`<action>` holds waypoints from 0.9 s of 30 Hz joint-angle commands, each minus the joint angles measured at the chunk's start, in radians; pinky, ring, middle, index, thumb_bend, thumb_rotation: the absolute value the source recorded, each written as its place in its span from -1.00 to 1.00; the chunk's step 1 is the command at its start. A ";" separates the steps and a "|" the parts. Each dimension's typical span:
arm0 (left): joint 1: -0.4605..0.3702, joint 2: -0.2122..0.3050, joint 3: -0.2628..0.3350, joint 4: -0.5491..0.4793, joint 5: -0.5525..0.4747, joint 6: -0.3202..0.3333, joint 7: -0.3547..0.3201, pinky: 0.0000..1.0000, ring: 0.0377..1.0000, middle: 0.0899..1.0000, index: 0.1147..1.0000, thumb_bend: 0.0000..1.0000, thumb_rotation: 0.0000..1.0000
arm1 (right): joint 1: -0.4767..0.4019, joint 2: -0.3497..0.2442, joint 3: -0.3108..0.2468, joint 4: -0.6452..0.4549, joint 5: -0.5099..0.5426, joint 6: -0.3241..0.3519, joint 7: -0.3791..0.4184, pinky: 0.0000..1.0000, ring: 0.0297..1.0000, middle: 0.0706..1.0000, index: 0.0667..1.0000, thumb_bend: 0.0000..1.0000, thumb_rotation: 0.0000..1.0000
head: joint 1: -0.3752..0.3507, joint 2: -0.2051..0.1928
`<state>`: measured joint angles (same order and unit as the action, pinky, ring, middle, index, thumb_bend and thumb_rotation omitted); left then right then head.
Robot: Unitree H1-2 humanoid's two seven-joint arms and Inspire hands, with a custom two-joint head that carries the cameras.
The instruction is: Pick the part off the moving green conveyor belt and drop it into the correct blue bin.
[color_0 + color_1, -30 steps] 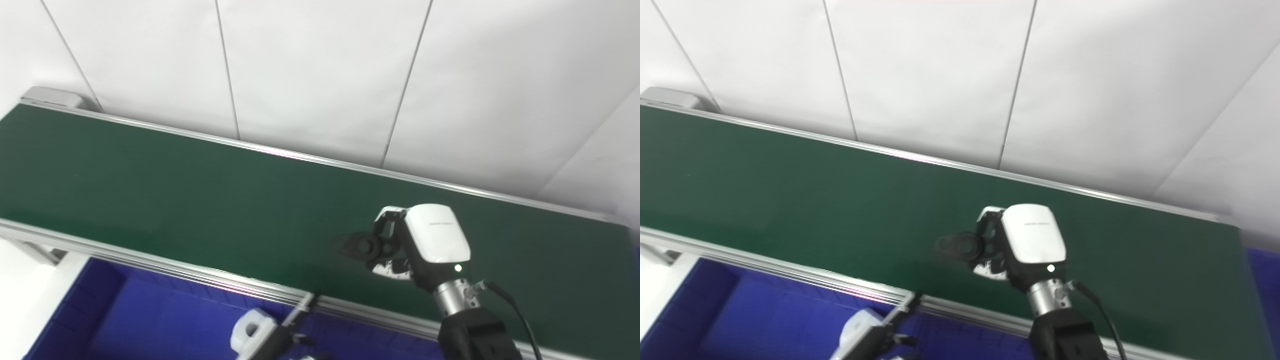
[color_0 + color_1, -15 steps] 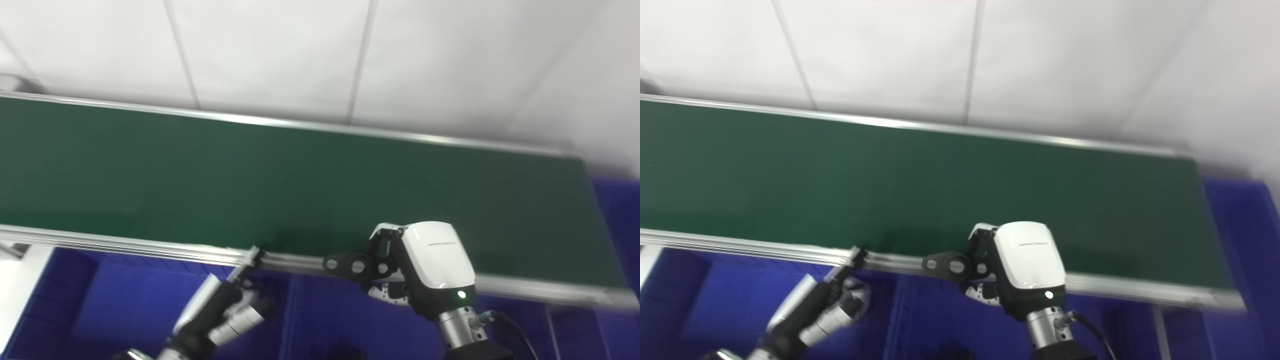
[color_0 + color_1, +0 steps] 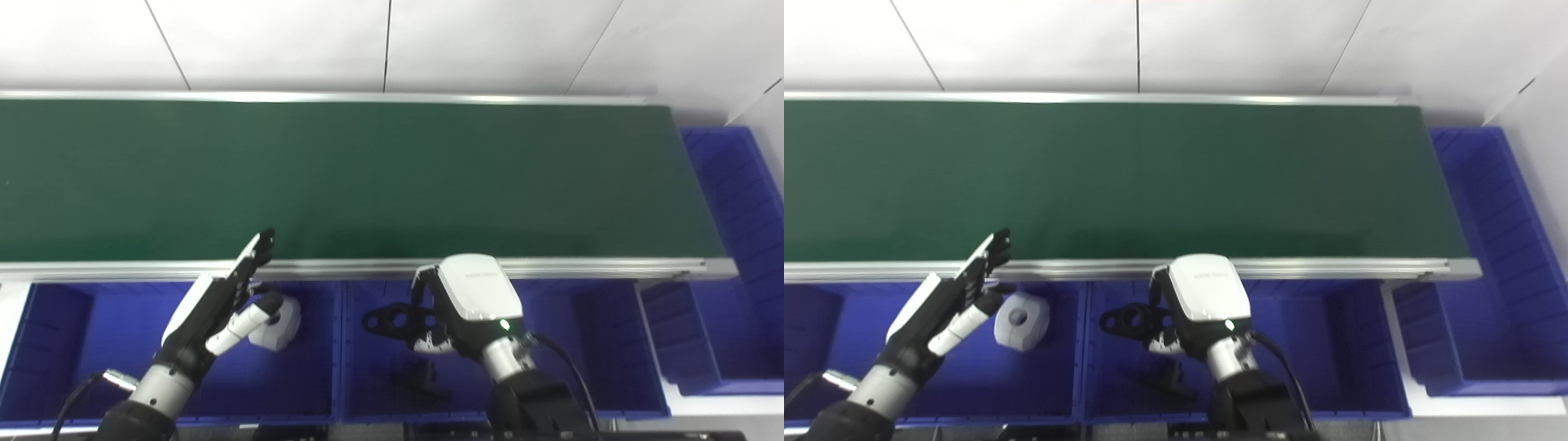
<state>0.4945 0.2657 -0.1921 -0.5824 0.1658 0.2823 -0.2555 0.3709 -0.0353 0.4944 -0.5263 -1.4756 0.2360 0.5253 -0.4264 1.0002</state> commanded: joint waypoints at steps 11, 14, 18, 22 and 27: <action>-0.001 -0.015 -0.009 -0.040 -0.002 0.014 0.002 0.56 0.94 1.00 1.00 0.50 0.80 | -0.027 -0.022 -0.002 0.024 -0.113 -0.053 0.065 -0.72 -0.60 -0.37 0.25 0.86 0.09 | 0.024 -0.001; -0.002 -0.016 -0.011 -0.037 -0.004 0.013 0.002 0.57 0.94 1.00 1.00 0.51 0.80 | -0.026 -0.029 0.002 0.026 -0.119 -0.059 0.040 -0.67 -0.53 -0.21 0.25 0.96 0.22 | 0.028 -0.005; -0.003 -0.018 -0.012 -0.034 -0.007 0.012 0.002 0.57 0.94 1.00 1.00 0.50 0.80 | -0.025 -0.033 0.001 0.024 -0.111 -0.066 0.025 -0.63 -0.45 -0.02 0.26 1.00 0.32 | 0.035 -0.010; -0.003 -0.023 -0.014 -0.030 -0.006 0.011 0.004 0.60 0.93 1.00 1.00 0.53 0.79 | -0.022 -0.035 0.000 0.016 -0.090 -0.073 0.016 -0.61 -0.43 0.01 0.29 1.00 0.48 | 0.040 -0.014; 0.002 -0.027 -0.022 -0.026 0.012 0.006 0.004 0.60 0.95 1.00 1.00 0.58 0.83 | 0.003 -0.021 -0.018 -0.019 -0.035 -0.066 0.018 -0.61 -0.44 -0.01 0.31 1.00 0.54 | 0.068 -0.031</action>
<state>0.4937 0.2366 -0.2100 -0.5826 0.1692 0.2944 -0.2555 0.3689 -0.0712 0.4850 -0.4945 -1.5311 0.1886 0.5573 -0.3591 0.9695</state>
